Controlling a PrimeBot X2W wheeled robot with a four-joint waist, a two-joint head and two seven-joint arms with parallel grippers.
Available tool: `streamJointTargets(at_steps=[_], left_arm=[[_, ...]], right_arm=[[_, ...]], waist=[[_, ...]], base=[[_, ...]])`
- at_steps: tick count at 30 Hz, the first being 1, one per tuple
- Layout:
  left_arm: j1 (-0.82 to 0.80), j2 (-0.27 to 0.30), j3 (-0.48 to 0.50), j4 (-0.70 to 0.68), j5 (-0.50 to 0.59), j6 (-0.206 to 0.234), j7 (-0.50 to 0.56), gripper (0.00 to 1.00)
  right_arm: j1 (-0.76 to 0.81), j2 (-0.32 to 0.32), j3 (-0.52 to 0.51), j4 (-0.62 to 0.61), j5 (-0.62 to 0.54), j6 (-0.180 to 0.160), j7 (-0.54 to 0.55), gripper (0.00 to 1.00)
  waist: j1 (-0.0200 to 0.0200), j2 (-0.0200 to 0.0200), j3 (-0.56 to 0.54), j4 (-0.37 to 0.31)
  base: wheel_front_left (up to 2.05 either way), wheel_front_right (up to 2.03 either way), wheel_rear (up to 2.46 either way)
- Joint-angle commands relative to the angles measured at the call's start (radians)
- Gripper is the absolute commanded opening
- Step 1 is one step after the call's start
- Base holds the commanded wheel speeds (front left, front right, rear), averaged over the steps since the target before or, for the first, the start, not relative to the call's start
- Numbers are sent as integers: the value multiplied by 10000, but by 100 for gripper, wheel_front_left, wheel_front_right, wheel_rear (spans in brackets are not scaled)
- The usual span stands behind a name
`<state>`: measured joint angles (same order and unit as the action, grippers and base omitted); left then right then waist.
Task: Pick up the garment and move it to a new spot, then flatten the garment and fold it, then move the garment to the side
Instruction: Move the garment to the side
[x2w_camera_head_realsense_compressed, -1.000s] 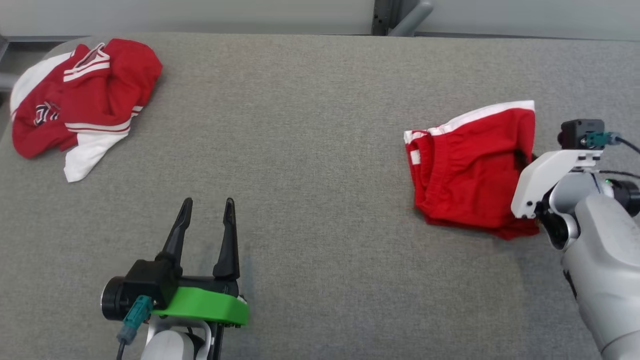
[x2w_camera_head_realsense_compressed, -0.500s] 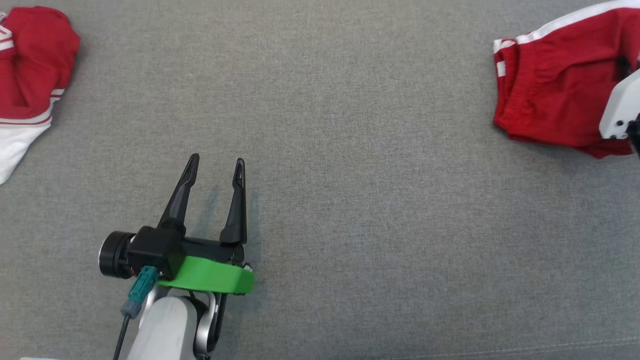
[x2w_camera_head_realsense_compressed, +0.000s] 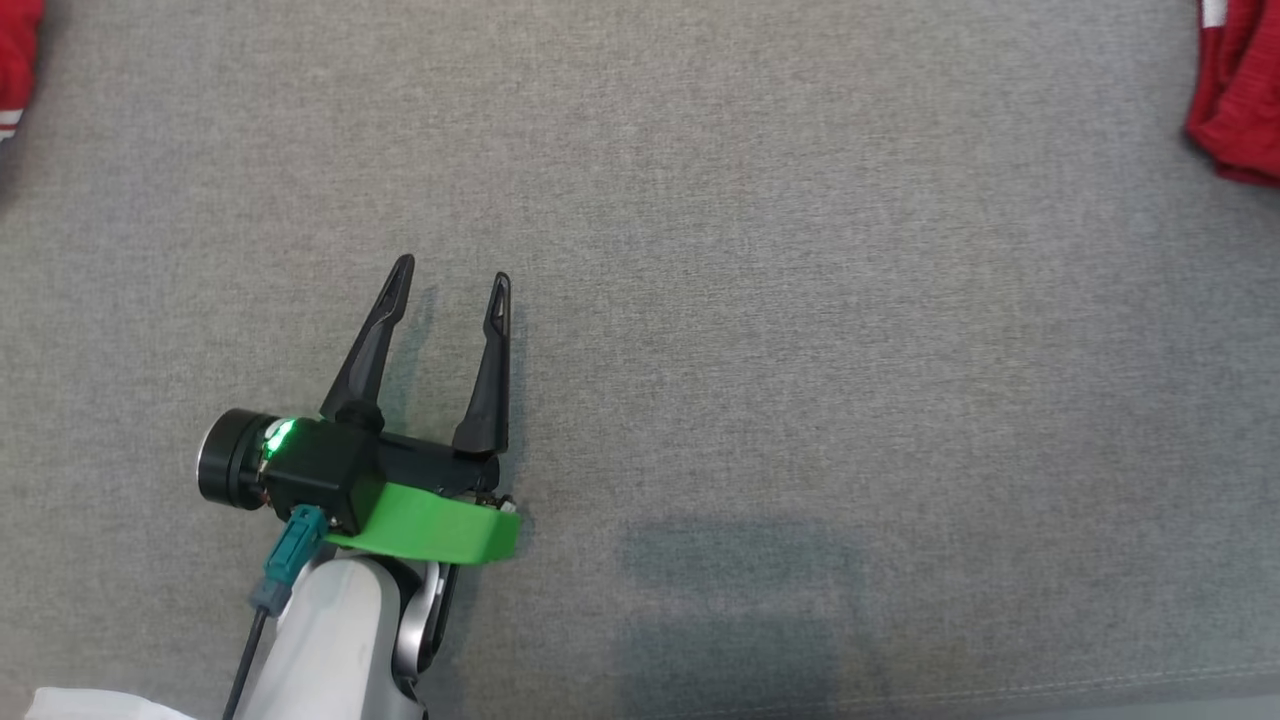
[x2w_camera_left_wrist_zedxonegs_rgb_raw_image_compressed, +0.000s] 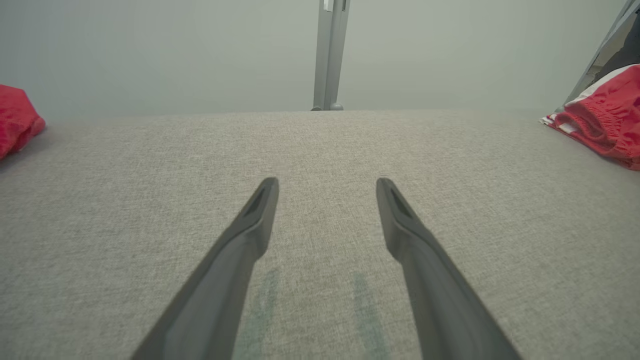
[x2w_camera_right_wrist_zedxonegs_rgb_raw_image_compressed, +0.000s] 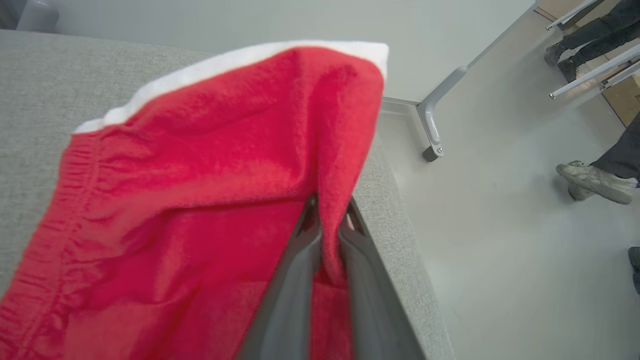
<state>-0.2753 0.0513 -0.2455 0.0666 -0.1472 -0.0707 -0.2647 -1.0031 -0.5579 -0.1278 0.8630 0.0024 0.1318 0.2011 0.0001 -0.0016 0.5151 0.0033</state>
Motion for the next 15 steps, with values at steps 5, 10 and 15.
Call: streamJointTargets(at_steps=[5,10,15], left_arm=[[-146,42,-31,-128,83,-8,6,100],[-154,39,-50,-150,101,-5,6,100],[-129,29,-78,-148,90,81,6,100]], right_arm=[[-252,-194,-422,92,-891,-21,-113,0],[-272,-107,-732,227,-1631,-19,-336,95],[-157,80,-1226,264,-2409,-21,-882,100]], waist=[[-1,16,355,433],[-1,16,378,556],[-1,16,251,580]], base=[[0,0,0],[0,0,0],[0,0,0]])
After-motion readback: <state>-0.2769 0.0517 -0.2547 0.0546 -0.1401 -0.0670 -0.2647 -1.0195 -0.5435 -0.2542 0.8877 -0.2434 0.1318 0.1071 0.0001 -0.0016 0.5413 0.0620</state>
